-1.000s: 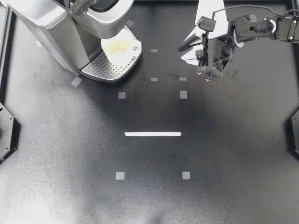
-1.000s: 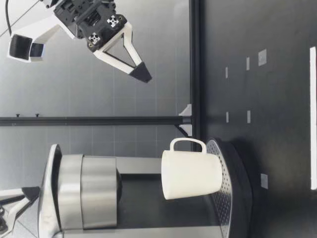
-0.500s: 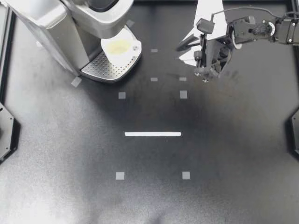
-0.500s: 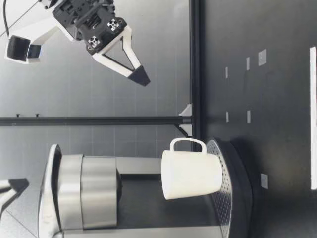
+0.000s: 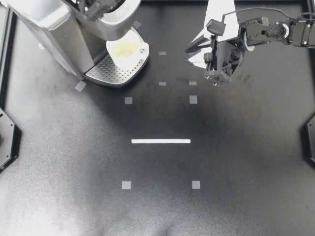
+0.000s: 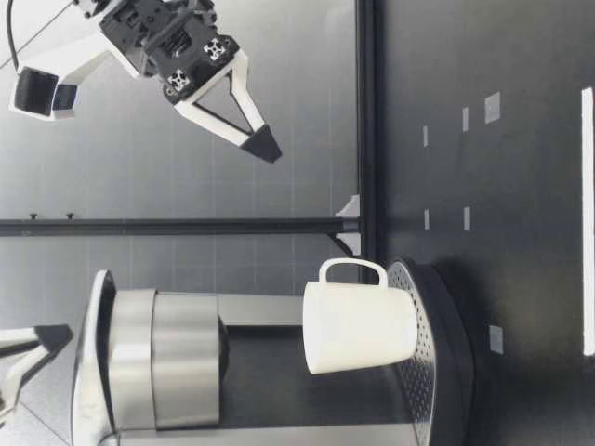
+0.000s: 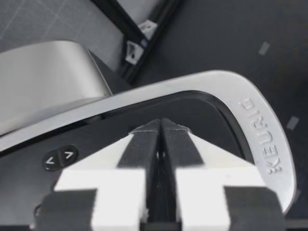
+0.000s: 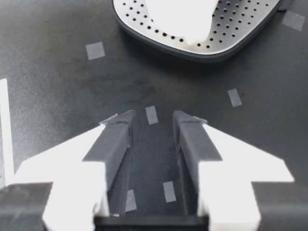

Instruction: Place the coffee capsule inside the capsule container, then place the cup onto the center of the cup tray.

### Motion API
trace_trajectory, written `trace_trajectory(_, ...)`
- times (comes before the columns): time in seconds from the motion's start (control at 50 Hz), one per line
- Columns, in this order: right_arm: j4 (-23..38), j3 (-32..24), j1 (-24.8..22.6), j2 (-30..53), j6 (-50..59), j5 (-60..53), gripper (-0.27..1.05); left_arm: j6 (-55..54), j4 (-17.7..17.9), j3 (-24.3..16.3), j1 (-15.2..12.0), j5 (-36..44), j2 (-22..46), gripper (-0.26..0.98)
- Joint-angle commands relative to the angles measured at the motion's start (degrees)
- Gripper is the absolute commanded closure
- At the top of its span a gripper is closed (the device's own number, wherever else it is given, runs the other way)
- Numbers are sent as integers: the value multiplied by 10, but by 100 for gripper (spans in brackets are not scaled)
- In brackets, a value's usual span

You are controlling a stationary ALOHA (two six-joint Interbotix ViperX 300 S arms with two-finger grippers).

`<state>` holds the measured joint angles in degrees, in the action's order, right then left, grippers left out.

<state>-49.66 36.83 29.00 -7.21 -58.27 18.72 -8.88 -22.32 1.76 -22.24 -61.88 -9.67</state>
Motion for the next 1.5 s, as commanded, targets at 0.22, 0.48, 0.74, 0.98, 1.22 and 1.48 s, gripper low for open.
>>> trace_trajectory(0.22,0,-11,-3,-6,-1,-4,39,1,-1,-3,1,-1,6,65)
trace_trajectory(0.48,0,-10,-3,-6,-1,-2,39,-8,-4,9,1,-23,4,65)
trace_trajectory(0.74,-2,-11,-3,-6,1,7,39,-10,-10,20,-9,-25,2,65)
trace_trajectory(0.98,-2,-11,-5,-6,1,10,39,-10,-10,31,-11,-25,9,65)
trace_trajectory(1.22,-2,-10,-18,-6,3,10,39,-9,-9,33,-25,-22,21,65)
trace_trajectory(1.48,-2,-6,-18,-9,4,10,39,-9,-1,47,-25,-18,35,65)
